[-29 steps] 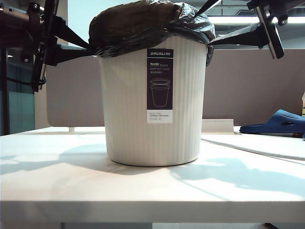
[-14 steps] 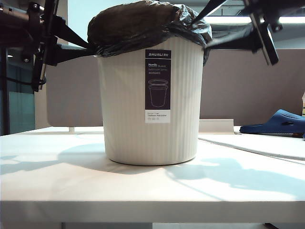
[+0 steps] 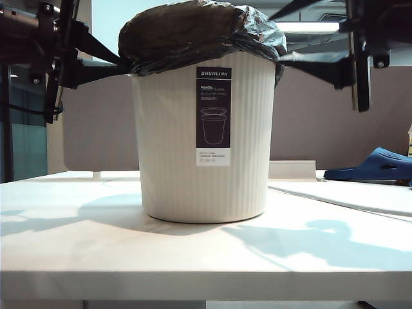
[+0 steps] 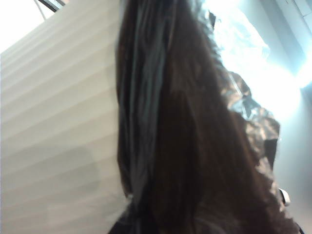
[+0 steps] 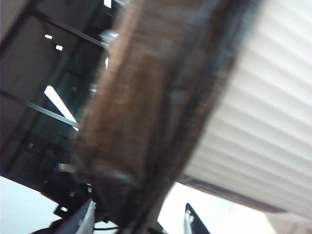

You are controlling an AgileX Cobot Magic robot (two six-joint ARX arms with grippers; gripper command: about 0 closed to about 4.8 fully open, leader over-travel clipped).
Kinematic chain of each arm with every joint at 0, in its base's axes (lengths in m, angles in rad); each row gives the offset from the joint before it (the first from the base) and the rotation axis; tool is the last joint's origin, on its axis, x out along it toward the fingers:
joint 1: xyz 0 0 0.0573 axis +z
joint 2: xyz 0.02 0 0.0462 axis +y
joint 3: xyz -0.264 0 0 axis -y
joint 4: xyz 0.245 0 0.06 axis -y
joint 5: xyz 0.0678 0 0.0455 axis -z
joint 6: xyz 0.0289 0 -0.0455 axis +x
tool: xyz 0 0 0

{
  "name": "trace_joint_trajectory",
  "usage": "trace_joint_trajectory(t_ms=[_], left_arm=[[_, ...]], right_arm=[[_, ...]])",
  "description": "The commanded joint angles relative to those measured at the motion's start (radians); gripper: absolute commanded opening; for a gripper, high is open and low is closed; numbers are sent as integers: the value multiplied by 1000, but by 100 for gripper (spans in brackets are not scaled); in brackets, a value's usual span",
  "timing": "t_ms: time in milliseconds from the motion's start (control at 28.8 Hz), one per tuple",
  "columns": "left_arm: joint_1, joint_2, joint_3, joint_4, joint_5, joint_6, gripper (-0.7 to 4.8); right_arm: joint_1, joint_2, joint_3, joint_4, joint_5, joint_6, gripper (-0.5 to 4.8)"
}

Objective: Open the ring lid of the trash can, pull out the black garbage bag inside, and place it on the table.

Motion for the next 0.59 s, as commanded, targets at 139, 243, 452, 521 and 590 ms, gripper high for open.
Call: trace_joint_trajectory(t_ms=[139,243,452,521,590], left_arm=[[-2,-3,1,12,14,8,-6],[-2,-3,1,12,16,8,-6],[-2,-3,1,13,30,9,-6],[-2,-3,1,12,29,16,-6],[-1,-3,1,12,29,16,-6]], right_arm=[[1,43,-38,223,45,55,256],[18,137,-38,350,57,105,257],[31,251,-37,469,67,130,257],[31,277,-37,511,63,139,257],[31,294,-36,527,64,145,256]])
